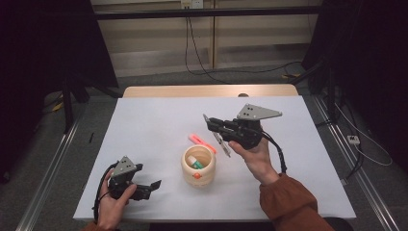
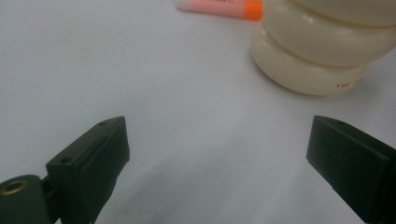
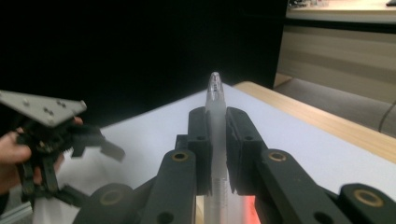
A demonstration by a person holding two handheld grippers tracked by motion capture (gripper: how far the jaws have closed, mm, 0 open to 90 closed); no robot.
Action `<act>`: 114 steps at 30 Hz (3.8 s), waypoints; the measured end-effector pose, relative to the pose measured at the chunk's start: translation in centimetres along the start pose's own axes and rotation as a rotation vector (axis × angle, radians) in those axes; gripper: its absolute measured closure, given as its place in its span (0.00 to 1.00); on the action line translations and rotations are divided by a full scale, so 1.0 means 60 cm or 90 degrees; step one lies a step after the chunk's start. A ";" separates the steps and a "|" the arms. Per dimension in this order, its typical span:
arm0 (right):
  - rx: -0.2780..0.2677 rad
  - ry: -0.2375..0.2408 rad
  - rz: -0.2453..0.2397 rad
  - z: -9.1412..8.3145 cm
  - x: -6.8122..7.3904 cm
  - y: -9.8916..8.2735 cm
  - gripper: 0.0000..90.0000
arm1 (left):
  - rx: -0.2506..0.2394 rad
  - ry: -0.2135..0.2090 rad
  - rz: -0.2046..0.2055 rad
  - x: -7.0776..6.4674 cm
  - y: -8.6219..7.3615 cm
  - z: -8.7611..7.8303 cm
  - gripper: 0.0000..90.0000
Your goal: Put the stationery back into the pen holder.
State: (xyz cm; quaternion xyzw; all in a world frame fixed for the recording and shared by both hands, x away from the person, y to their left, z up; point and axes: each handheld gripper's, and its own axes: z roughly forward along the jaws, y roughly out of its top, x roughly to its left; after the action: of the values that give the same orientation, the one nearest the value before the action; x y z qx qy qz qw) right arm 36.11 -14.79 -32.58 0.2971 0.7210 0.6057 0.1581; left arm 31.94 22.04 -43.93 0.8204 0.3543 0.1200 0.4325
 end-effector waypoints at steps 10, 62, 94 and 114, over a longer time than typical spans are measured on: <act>-0.036 0.032 -0.011 0.031 0.032 0.027 0.91 | -0.002 -0.002 0.001 0.000 0.000 0.000 0.06; 0.113 0.036 0.006 0.101 0.018 -0.096 0.80 | 0.009 -0.003 0.002 0.001 0.000 0.001 0.06; 0.169 -0.062 0.055 0.044 -0.078 -0.100 0.38 | 0.011 -0.006 0.006 0.001 0.000 0.000 0.06; 0.256 -0.016 0.024 0.070 -0.088 -0.151 1.00 | 0.013 -0.007 0.010 0.001 0.000 0.002 0.06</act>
State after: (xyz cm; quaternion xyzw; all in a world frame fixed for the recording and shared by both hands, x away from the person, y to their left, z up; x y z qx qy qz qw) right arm 40.55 -15.60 -42.95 0.3438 0.8198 0.4484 0.0933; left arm 32.03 22.00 -44.01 0.8279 0.3469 0.1153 0.4254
